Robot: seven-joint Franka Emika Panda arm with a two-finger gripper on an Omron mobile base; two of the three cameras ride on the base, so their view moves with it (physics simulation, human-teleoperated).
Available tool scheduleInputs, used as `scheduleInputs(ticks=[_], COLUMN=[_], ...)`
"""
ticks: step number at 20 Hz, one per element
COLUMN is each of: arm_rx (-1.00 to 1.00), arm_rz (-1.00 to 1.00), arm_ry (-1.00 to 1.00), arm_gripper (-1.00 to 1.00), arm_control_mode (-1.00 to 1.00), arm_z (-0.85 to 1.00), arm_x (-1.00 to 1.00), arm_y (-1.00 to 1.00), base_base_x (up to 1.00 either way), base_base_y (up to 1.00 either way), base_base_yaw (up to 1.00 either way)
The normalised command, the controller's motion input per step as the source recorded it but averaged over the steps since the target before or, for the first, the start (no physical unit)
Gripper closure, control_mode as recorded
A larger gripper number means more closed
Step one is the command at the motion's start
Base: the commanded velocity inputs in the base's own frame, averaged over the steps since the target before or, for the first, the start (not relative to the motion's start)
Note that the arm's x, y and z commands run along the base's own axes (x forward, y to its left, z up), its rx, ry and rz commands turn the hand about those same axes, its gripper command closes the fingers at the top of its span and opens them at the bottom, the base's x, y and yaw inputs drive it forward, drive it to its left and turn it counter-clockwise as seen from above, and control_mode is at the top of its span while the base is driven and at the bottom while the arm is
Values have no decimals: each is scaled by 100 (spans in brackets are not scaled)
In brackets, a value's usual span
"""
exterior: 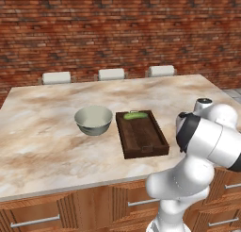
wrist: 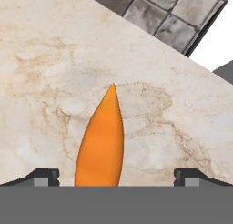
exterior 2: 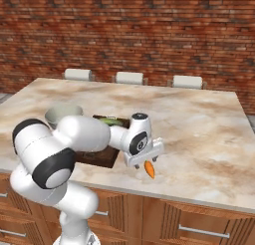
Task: Place the two vegetables and bowl onto the tray for setting up a vegetable dip station.
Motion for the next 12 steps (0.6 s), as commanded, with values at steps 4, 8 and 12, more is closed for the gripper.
scheduleInputs(ticks=[4, 8, 12], arm_rx=[0, 0, 0], arm_rz=[0, 0, 0], arm_ry=[0, 0, 0], arm_gripper=[-100, -100, -100], arm_control_mode=[-100, -100, -100], arm_z=[-20, -12, -9], arm_x=[0, 0, 1], arm_y=[0, 0, 0], base_base_x=[0, 0, 0], base_base_y=[0, 0, 0], base_base_yaw=[0, 0, 0])
